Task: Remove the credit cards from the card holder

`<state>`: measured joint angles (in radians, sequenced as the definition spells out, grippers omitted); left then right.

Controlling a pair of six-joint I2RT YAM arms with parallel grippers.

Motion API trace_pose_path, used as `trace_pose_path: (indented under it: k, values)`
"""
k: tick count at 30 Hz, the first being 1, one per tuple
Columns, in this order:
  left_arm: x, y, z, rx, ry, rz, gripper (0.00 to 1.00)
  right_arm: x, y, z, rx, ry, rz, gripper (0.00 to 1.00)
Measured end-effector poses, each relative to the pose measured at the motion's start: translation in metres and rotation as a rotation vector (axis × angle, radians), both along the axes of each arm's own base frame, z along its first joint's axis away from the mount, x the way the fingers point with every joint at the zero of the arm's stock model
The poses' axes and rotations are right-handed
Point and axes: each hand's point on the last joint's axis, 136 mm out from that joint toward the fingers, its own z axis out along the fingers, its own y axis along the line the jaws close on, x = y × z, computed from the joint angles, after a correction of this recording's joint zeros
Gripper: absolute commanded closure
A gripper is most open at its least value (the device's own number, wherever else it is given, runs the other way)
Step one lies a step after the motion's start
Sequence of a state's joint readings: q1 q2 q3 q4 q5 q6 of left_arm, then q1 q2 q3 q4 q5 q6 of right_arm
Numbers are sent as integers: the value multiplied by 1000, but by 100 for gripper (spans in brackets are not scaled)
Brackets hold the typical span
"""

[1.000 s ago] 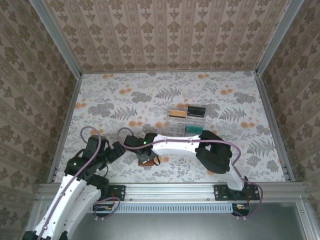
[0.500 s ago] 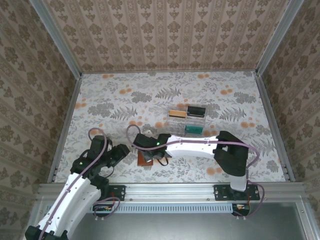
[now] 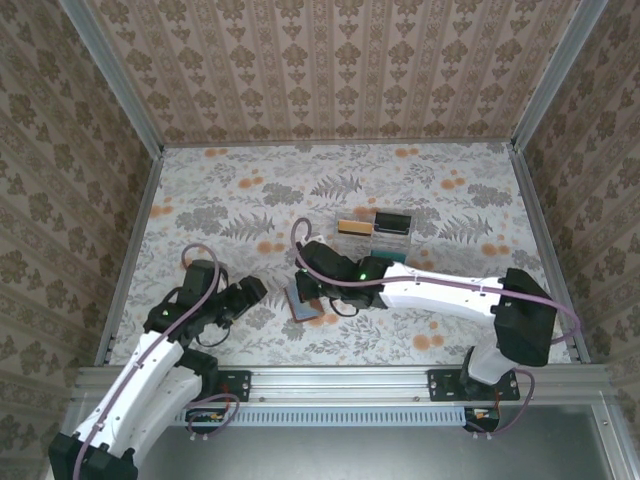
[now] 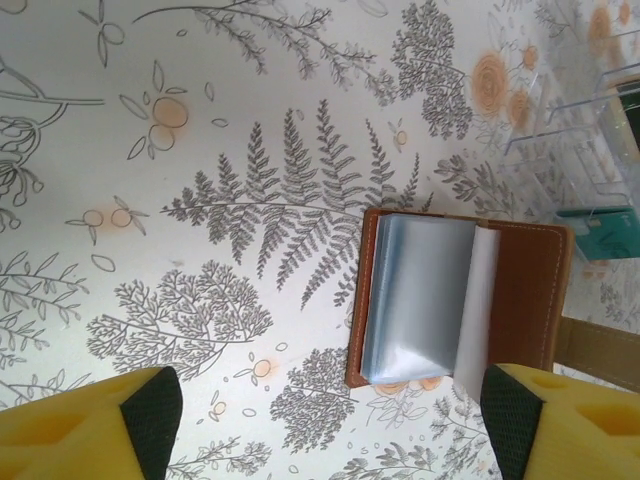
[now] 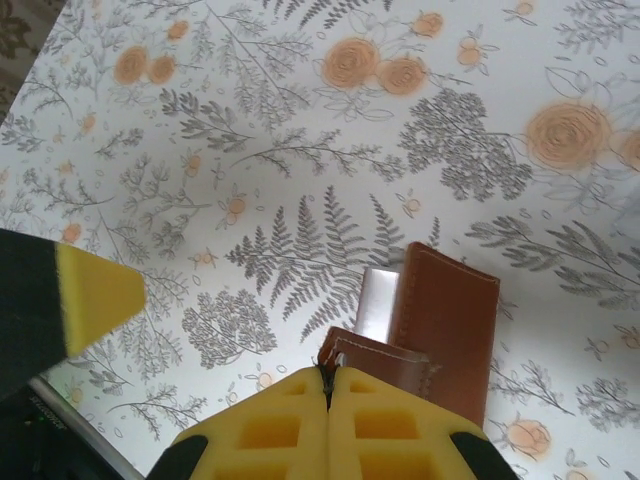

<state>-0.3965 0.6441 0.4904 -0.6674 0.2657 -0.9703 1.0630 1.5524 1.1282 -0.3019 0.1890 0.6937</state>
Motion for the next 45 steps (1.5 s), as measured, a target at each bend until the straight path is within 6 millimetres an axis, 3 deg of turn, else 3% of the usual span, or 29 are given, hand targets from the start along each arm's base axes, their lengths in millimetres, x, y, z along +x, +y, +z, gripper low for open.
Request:
trace_pose_path:
  k: [7, 13, 17, 21, 26, 30, 33, 40, 45]
  values:
    - [2, -1, -3, 10, 13, -5, 18, 4, -52, -29, -86, 21, -142, 100]
    - [5, -3, -6, 16, 23, -12, 20, 2, -121, -43, -165, 38, -284, 100]
    - [8, -6, -10, 29, 35, -34, 25, 0, -148, -58, -186, 66, -329, 79]
    - [10, -15, -10, 39, 40, -78, 26, -6, -143, -65, -168, 94, -286, 66]
    - [14, -29, -5, 40, 29, -133, 26, -5, -122, -72, -112, 128, -237, 64]
    - [15, -39, -6, 39, 28, -175, 28, -2, -112, -90, -145, 177, -221, 79]
    - [16, -47, -9, 35, 28, -208, 35, -1, -110, -99, -169, 194, -217, 87]
    - [16, -69, -18, 10, 46, -290, 51, -2, -109, -103, -173, 208, -207, 90]
    - [17, -86, -29, -16, 72, -337, 54, -5, -111, -112, -192, 225, -209, 91]
